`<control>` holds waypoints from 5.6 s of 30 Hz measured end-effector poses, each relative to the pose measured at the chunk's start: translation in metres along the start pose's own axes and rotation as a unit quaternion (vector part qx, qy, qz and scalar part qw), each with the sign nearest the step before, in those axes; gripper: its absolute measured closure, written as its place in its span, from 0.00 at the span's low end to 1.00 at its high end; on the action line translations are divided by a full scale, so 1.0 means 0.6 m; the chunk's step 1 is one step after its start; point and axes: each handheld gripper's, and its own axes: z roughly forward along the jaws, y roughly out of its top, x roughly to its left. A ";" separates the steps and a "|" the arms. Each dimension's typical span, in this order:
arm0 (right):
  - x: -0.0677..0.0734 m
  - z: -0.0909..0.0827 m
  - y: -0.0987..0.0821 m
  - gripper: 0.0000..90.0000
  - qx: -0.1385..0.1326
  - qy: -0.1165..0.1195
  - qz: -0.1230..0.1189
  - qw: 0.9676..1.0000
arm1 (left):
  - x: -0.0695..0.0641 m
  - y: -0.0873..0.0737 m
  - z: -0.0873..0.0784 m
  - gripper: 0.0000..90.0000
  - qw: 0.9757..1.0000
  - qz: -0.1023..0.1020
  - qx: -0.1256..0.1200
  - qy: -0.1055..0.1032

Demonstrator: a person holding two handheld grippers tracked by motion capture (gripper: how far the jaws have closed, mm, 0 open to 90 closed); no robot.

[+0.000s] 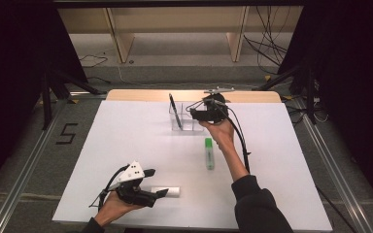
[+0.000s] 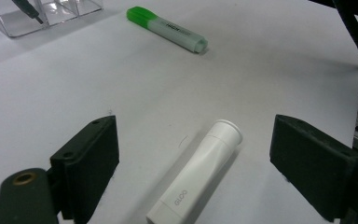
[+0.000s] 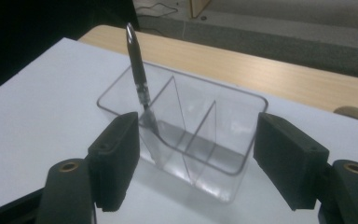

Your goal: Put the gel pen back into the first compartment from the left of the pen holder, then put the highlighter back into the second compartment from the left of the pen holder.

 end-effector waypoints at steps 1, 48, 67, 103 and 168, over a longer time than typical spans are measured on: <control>-0.001 -0.002 -0.004 0.35 0.003 -0.002 0.000 1.000 | 0.000 0.000 0.000 0.17 1.000 0.001 0.000 0.000; -0.017 -0.010 -0.105 0.35 0.106 -0.025 0.035 0.993 | 0.012 0.005 -0.001 0.17 0.999 -0.028 -0.016 -0.004; -0.009 0.008 -0.126 0.32 0.153 -0.012 0.029 0.988 | 0.009 0.005 -0.001 0.17 0.999 -0.027 -0.016 -0.010; -0.001 0.039 -0.147 0.53 0.200 -0.050 0.039 0.978 | 0.000 0.007 0.001 0.17 1.000 -0.021 -0.013 -0.016; -0.005 0.050 -0.124 0.75 0.260 -0.071 0.013 0.963 | -0.002 0.006 0.004 0.17 1.000 -0.014 -0.007 -0.016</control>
